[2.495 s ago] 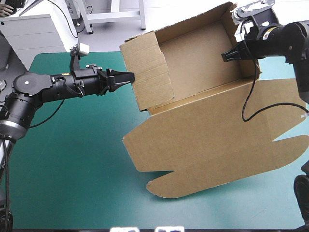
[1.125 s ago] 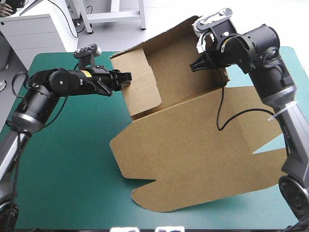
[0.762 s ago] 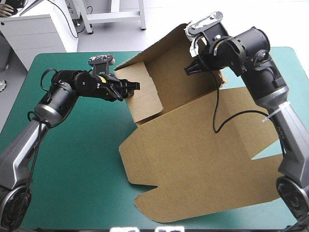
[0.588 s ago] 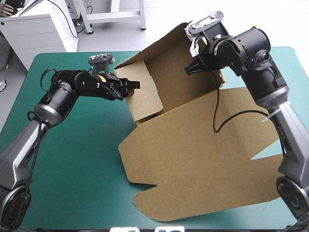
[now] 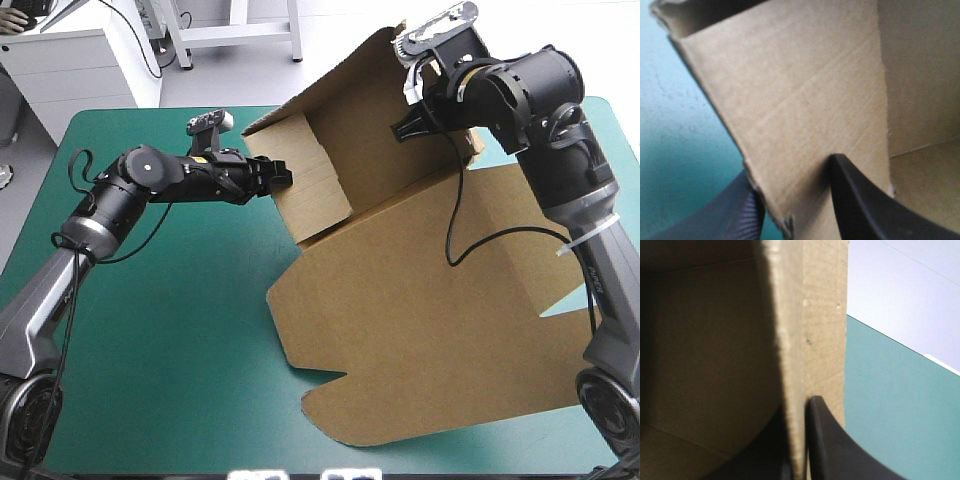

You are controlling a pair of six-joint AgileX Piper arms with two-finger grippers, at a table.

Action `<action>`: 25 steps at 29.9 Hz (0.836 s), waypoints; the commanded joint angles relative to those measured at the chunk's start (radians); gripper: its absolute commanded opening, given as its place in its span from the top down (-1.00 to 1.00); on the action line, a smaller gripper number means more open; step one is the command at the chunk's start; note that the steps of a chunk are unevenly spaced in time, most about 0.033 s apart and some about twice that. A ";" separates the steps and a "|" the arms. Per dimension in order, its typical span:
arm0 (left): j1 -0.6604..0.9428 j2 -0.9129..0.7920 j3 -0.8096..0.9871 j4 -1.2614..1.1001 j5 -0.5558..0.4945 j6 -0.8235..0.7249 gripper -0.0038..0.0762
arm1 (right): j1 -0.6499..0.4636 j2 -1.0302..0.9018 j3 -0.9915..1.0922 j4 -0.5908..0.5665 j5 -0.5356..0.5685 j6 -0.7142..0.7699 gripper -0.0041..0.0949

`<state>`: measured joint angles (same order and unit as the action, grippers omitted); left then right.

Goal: Fold the box

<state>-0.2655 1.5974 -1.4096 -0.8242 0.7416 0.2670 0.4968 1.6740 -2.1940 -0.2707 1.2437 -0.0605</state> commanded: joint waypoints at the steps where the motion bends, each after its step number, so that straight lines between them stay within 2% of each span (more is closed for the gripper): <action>1: 0.053 -0.052 0.042 -0.329 -0.040 0.221 0.18 | 0.023 -0.047 -0.032 0.154 -0.054 0.005 0.95; 7: 0.140 -0.046 0.147 -0.809 0.109 0.619 0.18 | 0.023 -0.047 -0.032 0.156 -0.065 0.005 0.95; 10: 0.119 -0.046 0.160 -0.897 0.110 0.722 0.19 | 0.023 -0.047 -0.032 0.184 -0.073 0.003 0.95; 12: 0.099 -0.046 0.160 -0.892 0.085 0.733 0.19 | 0.023 -0.047 -0.032 0.198 -0.075 0.003 0.96; 19: -0.038 -0.012 0.160 -0.908 -0.138 0.738 0.32 | 0.023 -0.045 -0.032 0.271 -0.074 0.003 0.95; 21: -0.071 -0.001 0.157 -0.944 -0.185 0.792 0.36 | 0.023 -0.045 -0.032 0.292 -0.067 -0.006 0.95; 25: -0.091 0.035 0.146 -1.009 -0.177 0.837 0.44 | 0.023 -0.045 -0.032 0.307 -0.045 -0.009 0.95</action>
<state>-0.3165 1.6641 -1.2136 -1.6573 0.4341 1.0738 0.4925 1.6649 -2.1991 -0.2528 1.2399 -0.0663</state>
